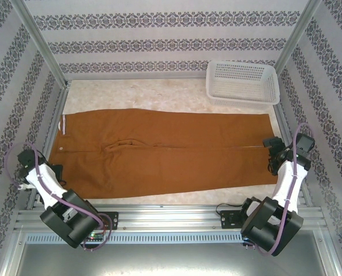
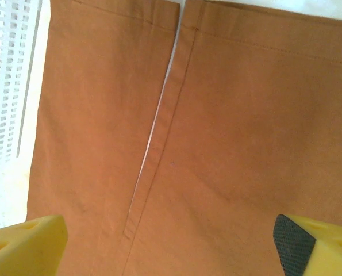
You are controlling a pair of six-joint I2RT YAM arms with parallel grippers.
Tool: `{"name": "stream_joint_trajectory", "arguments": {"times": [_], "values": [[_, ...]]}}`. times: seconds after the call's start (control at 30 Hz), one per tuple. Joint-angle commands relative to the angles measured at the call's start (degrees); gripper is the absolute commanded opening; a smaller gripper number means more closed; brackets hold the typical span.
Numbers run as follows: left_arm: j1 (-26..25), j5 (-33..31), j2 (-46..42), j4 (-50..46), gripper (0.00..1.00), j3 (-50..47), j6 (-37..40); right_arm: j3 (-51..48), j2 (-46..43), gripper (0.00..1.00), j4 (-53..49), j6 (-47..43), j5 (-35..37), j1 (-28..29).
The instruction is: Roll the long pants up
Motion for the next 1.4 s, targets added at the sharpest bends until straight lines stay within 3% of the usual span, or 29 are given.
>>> {"name": "stream_joint_trajectory", "arguments": {"times": [0.0,0.37,0.47,0.53,0.6,0.77,0.83,1.0,1.17,1.37], "values": [[1.7,-0.2,3.7,7.3,1.00,-1.8,-1.3,-0.9,-1.4,0.95,-1.1,0.7,-1.5,-1.3],[1.7,-0.8,12.8,14.6,1.00,-1.6,-5.8,-3.8,-2.6,0.95,-1.2,1.5,-1.0,-1.9],[1.7,0.3,15.6,15.8,0.92,-1.4,-6.6,-5.1,-3.0,0.94,-1.2,2.9,-0.5,-1.9],[1.7,0.9,17.0,16.5,0.82,-1.5,-7.4,-5.8,-2.9,0.93,-1.5,4.6,-0.9,-2.4],[1.7,1.3,17.8,16.9,0.64,-1.4,-7.6,-5.7,-2.7,0.92,-3.3,5.0,-0.6,-3.2],[1.7,1.5,17.9,16.1,0.08,-0.3,-7.7,-2.3,-3.4,0.91,-12.9,1.7,3.4,-6.3],[1.7,2.0,17.7,16.2,0.00,-0.1,-7.6,-1.8,-3.9,0.90,-15.7,1.5,3.2,-7.7],[1.7,3.7,18.0,17.9,0.00,-0.7,-8.2,-4.3,-4.7,0.85,-19.6,1.7,4.8,-8.2],[1.7,4.2,18.4,17.6,0.00,-0.5,-8.4,-6.7,-6.5,0.68,-19.4,3.3,8.1,-8.2],[1.7,4.9,17.7,18.0,0.00,-1.0,-9.3,-7.3,-1.6,0.71,-19.1,5.4,12.1,-7.7]]}}
